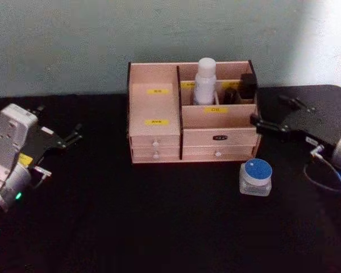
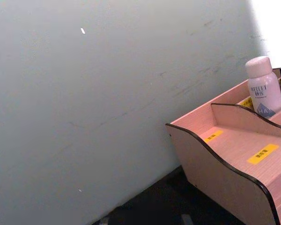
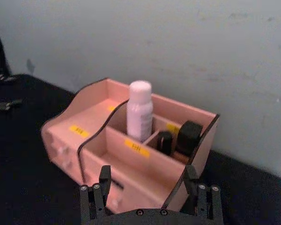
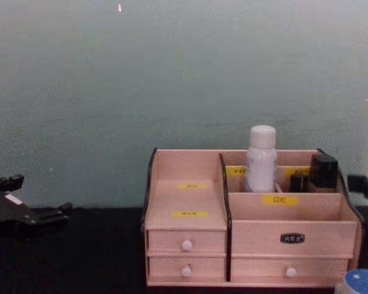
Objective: Pick up the facial cleanser and watermelon frost from the table and place them into the tiered storage box.
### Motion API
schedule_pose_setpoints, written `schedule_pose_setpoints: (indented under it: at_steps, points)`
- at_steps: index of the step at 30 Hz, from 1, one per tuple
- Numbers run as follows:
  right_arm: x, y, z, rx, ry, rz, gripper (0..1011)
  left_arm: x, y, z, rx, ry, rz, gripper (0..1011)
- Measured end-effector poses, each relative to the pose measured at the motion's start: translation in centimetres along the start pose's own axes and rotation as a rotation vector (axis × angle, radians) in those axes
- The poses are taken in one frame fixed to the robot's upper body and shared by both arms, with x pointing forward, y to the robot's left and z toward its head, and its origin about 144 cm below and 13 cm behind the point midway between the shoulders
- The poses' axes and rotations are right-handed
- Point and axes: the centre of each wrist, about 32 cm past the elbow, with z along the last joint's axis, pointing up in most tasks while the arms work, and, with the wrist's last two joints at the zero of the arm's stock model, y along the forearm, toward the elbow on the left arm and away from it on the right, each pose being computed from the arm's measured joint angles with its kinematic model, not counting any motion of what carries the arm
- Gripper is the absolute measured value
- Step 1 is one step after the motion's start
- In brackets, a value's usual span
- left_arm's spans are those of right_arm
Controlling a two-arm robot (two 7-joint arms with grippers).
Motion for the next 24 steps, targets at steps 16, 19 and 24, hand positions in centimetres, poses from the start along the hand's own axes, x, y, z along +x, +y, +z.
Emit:
schedule_pose_setpoints:
  at_steps: [16,19,24]
  points:
    - [-1.9,-3.5,-0.6,-0.199,-0.005,0.052,1000,0.0,0.0,0.0,0.0,0.0,0.0,1001]
    - [-2.2,-3.4,-0.9,-0.23,-0.007,0.048,1000,0.0,0.0,0.0,0.0,0.0,0.0,1001]
    - [-2.4,-2.8,-1.4,-0.275,-0.015,0.043,1000,0.0,0.0,0.0,0.0,0.0,0.0,1001]
